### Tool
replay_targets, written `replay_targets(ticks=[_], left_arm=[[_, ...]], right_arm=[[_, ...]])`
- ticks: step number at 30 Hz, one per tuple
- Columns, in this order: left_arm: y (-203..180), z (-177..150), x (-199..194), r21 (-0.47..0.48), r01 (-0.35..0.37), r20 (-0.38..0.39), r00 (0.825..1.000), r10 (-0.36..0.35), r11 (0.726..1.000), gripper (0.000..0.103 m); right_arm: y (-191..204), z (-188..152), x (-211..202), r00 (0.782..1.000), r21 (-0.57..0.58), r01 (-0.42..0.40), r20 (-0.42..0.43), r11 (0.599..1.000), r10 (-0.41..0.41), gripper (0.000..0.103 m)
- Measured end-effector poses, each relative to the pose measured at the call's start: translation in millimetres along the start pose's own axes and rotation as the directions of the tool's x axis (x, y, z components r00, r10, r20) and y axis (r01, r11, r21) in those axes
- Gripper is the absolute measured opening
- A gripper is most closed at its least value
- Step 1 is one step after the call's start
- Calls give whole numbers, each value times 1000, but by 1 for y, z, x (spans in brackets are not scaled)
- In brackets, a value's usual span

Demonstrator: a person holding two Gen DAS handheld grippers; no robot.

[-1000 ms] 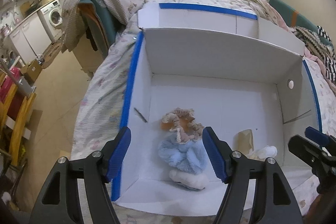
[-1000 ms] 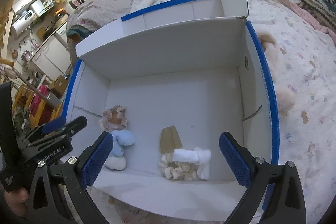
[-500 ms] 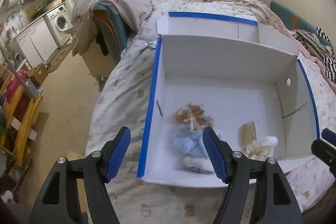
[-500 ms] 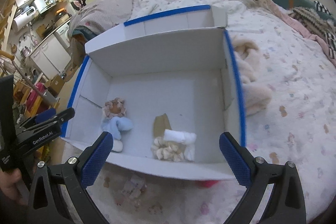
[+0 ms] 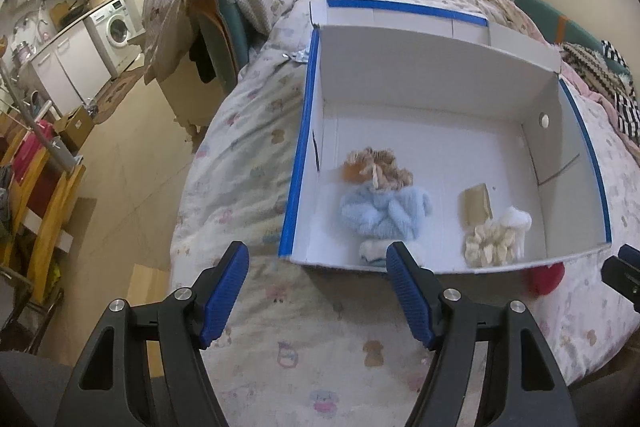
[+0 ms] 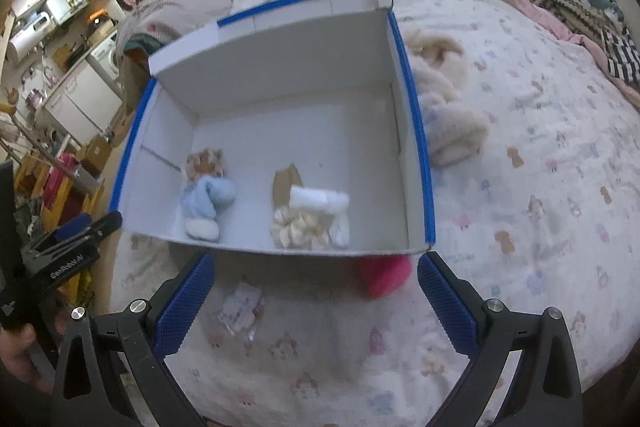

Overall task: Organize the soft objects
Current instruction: 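Lift both tools out of the box toward the bag and pink heart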

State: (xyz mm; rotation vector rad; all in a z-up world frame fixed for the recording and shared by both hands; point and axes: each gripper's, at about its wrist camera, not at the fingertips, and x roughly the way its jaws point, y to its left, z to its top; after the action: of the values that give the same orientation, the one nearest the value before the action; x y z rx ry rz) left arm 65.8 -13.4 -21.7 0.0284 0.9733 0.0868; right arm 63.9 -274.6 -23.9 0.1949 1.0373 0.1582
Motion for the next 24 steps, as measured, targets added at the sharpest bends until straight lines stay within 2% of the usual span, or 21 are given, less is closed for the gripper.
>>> replay_targets(ticks=[4, 7, 13, 24], left_arm=[[0, -10, 3, 14, -6, -23, 1000, 6, 1000, 71], [-5, -19, 13, 52, -12, -67, 998, 15, 999, 71], [-15, -27, 20, 95, -4, -89, 996, 12, 995, 71], [-25, -27, 45, 85, 7, -168, 986, 8, 996, 71]], right_arm=[[-1, -6, 10, 999, -4, 35, -35, 999, -35, 103], [-3, -8, 18, 997, 0, 45, -59, 999, -45, 103], [-6, -11, 33, 990, -2, 75, -117, 997, -75, 103], [-18, -10, 56, 976, 30, 107, -191, 994, -100, 103]])
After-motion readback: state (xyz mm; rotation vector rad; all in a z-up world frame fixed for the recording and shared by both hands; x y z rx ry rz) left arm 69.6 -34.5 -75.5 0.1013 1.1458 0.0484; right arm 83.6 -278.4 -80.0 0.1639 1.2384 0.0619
